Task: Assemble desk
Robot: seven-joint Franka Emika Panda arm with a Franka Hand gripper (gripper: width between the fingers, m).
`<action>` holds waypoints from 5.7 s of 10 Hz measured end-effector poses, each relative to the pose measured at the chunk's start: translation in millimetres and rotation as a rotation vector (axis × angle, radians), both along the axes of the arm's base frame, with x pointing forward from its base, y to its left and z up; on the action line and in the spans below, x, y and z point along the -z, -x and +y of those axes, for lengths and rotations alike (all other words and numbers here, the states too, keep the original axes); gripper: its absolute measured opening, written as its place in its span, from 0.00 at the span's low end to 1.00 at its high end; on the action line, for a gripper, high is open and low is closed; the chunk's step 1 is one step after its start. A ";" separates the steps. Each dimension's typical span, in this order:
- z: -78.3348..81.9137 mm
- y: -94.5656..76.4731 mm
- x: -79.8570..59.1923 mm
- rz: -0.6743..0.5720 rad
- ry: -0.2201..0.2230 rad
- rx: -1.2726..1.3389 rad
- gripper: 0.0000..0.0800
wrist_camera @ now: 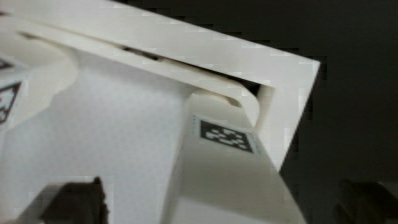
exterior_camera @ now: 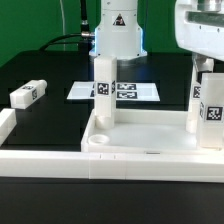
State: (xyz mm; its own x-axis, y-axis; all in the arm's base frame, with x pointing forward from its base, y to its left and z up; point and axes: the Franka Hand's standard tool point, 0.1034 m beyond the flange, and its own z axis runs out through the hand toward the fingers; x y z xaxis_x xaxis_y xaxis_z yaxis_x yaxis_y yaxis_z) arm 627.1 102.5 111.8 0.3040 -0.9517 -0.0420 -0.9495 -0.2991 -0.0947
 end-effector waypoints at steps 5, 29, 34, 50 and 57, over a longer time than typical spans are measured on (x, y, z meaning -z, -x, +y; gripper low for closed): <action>2.0 1.7 1.9 -0.014 0.048 -0.346 0.81; -6.7 -0.6 4.5 -0.058 0.063 -0.590 0.36; -6.4 -0.7 4.6 -0.037 0.020 -0.221 0.36; -1.0 -2.8 4.9 -0.038 -0.066 0.062 0.81; -0.5 -4.1 1.1 -0.039 0.062 -0.551 0.81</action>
Offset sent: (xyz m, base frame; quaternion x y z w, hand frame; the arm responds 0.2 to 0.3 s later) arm 0.0000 0.0000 0.0000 0.0000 0.0000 -0.1938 0.9810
